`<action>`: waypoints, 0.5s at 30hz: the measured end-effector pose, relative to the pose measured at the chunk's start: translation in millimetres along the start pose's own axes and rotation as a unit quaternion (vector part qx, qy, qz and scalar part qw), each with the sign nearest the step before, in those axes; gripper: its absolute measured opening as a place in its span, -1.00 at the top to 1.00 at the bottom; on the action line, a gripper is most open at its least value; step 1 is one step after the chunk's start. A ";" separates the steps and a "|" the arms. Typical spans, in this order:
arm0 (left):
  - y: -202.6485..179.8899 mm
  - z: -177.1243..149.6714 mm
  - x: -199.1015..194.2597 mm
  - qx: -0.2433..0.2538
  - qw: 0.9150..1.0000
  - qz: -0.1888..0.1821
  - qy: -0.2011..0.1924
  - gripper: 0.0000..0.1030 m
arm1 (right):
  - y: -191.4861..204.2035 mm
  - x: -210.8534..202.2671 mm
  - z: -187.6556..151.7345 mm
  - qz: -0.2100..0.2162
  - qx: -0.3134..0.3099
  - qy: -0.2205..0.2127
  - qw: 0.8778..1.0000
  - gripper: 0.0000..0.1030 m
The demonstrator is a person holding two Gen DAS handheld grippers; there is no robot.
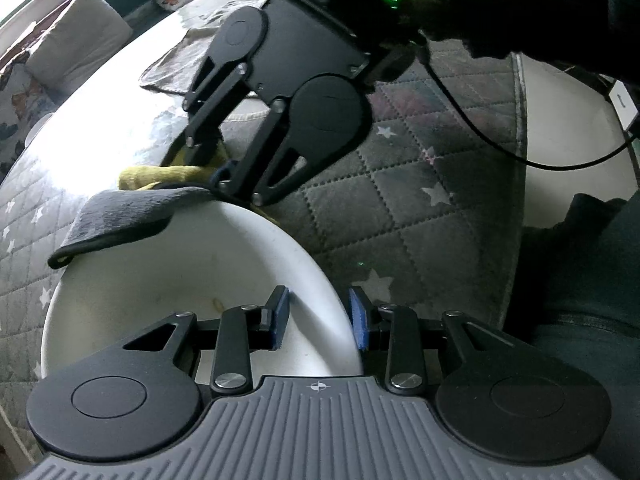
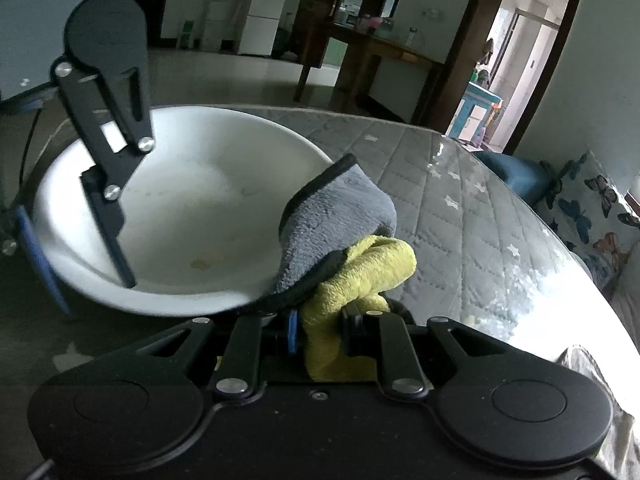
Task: Clean bowl
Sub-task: 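Rub the cloth along the bowl's inner wall with the right tool while the left tool holds the rim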
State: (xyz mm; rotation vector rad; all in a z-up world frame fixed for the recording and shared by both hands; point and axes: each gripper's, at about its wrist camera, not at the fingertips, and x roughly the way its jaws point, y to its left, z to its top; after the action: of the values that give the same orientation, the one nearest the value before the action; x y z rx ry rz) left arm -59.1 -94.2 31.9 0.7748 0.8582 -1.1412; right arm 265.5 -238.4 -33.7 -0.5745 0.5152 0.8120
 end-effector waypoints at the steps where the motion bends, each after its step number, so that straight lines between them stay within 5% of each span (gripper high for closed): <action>1: -0.1 -0.3 -0.1 0.000 1.000 0.000 0.000 0.36 | -1.4 1.1 0.5 0.000 -0.001 0.000 1.000 0.57; 15: 4.5 17.7 11.0 -0.050 0.998 0.019 0.014 0.28 | 1.7 -1.3 1.2 0.006 -0.003 0.001 1.000 0.57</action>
State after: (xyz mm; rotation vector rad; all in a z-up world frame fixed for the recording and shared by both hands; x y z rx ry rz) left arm -49.6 -113.3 30.8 0.7235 0.9134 -1.0472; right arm 263.7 -237.4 -32.6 -0.5771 0.5182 0.8246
